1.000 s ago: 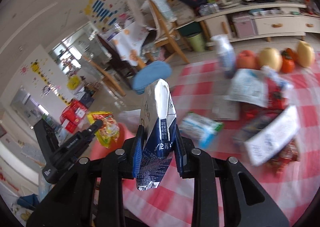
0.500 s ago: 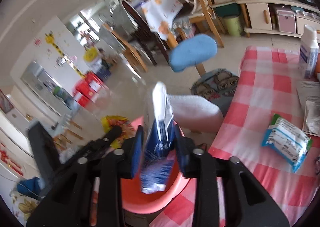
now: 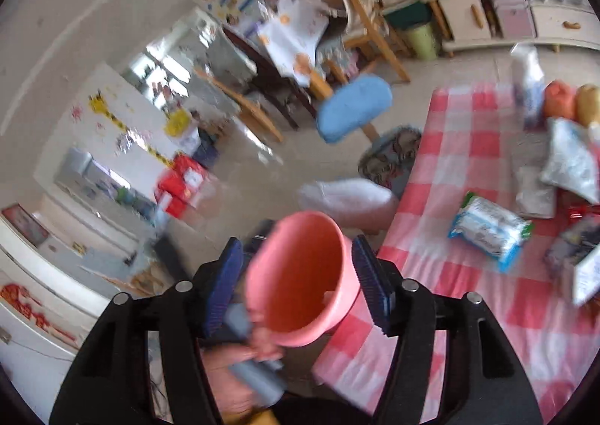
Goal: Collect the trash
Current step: 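Grasp the blue-white wet-wipes pack with the left gripper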
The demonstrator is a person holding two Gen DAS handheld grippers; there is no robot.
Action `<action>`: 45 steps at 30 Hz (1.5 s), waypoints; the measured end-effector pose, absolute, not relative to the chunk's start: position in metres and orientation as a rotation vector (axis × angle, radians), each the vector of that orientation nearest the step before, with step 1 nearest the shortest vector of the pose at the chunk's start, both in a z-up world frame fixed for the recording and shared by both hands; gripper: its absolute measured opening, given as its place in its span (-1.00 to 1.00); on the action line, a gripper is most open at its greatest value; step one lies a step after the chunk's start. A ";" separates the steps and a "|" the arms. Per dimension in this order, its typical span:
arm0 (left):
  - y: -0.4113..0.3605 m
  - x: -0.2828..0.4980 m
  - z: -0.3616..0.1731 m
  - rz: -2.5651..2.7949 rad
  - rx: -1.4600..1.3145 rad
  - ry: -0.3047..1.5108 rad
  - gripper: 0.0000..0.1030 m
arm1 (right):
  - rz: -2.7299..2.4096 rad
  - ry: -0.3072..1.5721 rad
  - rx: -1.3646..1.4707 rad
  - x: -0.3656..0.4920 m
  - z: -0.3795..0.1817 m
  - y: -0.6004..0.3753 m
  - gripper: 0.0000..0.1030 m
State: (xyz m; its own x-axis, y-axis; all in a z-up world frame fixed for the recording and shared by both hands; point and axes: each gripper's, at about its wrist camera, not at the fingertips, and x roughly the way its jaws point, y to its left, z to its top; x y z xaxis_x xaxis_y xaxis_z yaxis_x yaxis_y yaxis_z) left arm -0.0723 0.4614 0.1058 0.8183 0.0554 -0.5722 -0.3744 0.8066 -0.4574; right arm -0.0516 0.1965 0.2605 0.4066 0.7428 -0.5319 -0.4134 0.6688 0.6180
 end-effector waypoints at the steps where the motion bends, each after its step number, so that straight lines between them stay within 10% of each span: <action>1: 0.454 -0.069 0.107 0.217 -0.576 0.579 0.28 | 0.731 0.851 0.411 -0.061 0.274 0.188 0.51; 20: 0.271 0.022 0.061 -0.185 -0.432 0.880 0.33 | 0.731 0.467 0.403 -0.164 0.386 0.063 0.76; 45: 0.197 0.074 0.016 0.102 -0.156 1.013 0.34 | 0.576 0.531 0.501 -0.118 0.348 -0.036 0.85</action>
State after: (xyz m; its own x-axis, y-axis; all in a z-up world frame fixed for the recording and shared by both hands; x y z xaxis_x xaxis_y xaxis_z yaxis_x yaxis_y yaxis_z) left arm 0.0743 0.1966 0.0156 0.5260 0.0127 -0.8504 -0.1576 0.9840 -0.0827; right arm -0.1179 -0.0357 0.3478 0.7146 0.6200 -0.3240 -0.3725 0.7293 0.5739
